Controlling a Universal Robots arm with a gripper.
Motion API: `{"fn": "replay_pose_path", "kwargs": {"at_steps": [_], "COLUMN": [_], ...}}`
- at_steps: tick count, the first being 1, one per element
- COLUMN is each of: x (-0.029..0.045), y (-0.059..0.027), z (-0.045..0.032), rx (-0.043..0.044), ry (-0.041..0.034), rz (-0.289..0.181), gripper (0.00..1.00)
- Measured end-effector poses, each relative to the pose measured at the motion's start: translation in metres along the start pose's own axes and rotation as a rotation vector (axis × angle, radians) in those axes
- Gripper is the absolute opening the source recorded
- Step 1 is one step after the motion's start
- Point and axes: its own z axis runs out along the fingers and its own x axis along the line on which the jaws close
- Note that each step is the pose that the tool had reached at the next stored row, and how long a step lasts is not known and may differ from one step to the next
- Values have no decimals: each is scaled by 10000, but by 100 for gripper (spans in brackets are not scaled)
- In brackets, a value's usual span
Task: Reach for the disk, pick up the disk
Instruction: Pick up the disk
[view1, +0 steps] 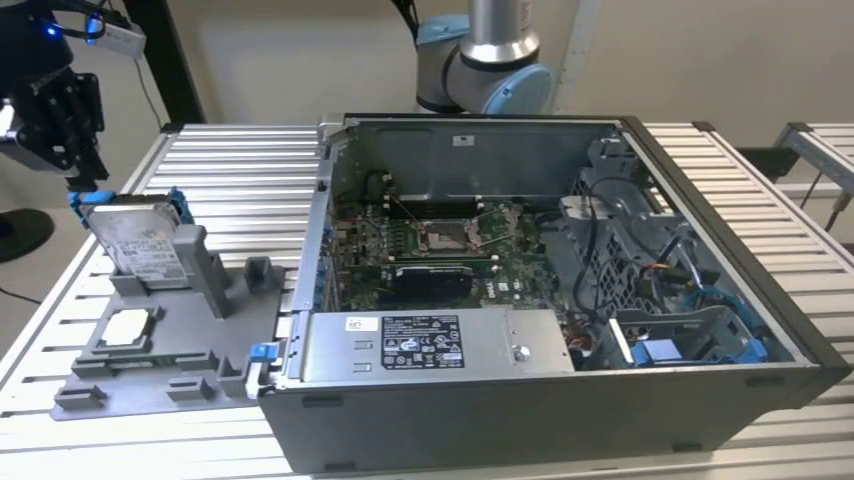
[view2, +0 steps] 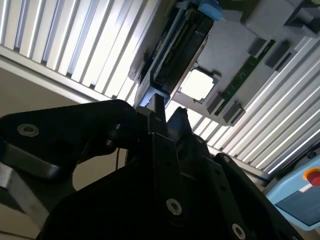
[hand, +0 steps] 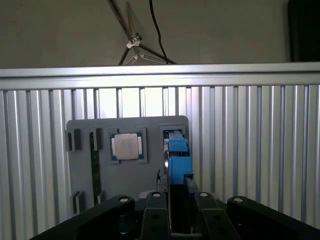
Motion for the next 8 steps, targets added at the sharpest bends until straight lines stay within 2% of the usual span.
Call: {"fn": "replay_pose_path", "kwargs": {"at_steps": [8], "x": [0], "y": [0], "z": [0], "rx": [1], "ry": [0], "rz": [-4], "gripper": [100]}}
